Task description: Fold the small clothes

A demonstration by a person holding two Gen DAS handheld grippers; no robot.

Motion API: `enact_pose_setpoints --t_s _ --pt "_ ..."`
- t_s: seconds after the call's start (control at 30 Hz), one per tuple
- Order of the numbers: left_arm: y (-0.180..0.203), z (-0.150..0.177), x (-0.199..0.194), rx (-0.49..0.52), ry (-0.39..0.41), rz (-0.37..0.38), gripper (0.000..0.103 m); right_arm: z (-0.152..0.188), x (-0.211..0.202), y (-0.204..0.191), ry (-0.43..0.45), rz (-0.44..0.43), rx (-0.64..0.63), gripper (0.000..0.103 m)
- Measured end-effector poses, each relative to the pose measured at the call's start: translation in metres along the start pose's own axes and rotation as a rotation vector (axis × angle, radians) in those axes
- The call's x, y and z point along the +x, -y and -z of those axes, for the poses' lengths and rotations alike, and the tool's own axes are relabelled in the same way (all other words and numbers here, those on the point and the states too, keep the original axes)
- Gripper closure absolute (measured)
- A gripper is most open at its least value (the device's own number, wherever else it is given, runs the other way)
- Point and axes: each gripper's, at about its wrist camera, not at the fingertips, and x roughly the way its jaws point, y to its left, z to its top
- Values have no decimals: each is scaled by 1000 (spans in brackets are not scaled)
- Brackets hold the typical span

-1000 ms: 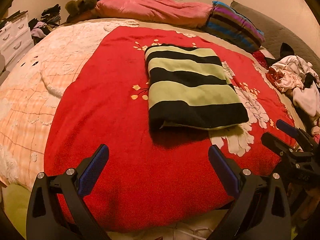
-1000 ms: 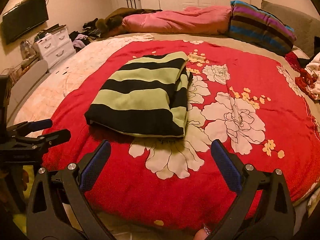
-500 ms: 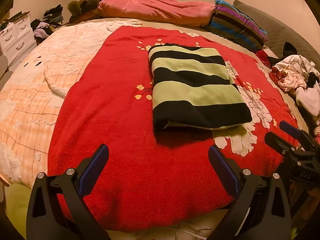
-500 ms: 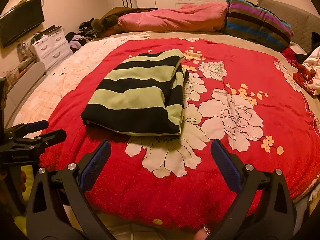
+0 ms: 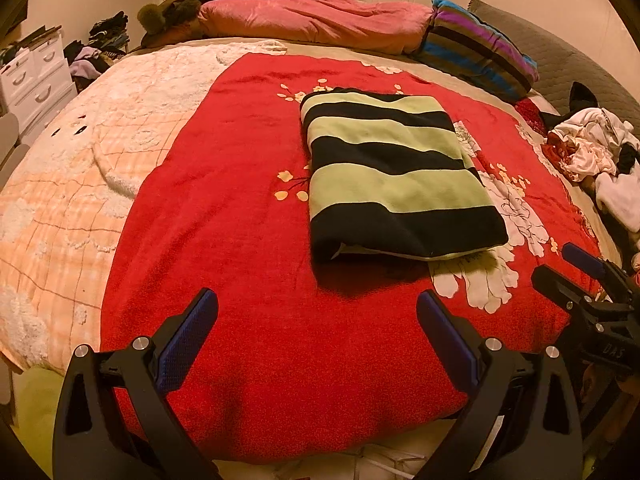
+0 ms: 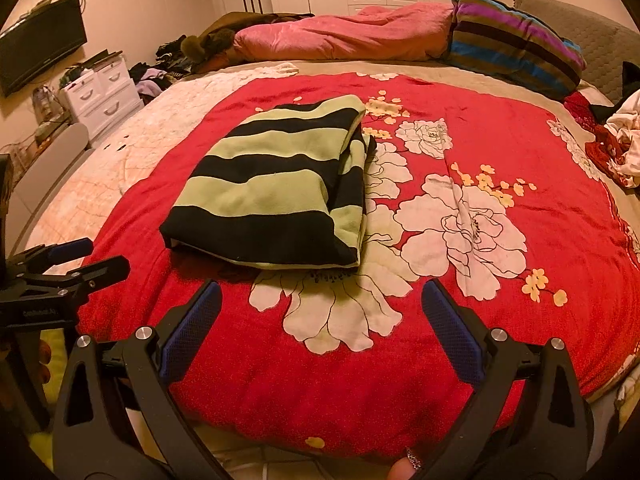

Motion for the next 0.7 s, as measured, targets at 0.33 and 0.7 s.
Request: enact_pose_setpoints --t_s 0.33,0.7 --pt "0 -1 -2 1 2 -5 4 1 1 1 -6 -1 -1 9" --pt "-1 -1 -2 2 5 -13 4 1 0 1 -5 0 -4 9"
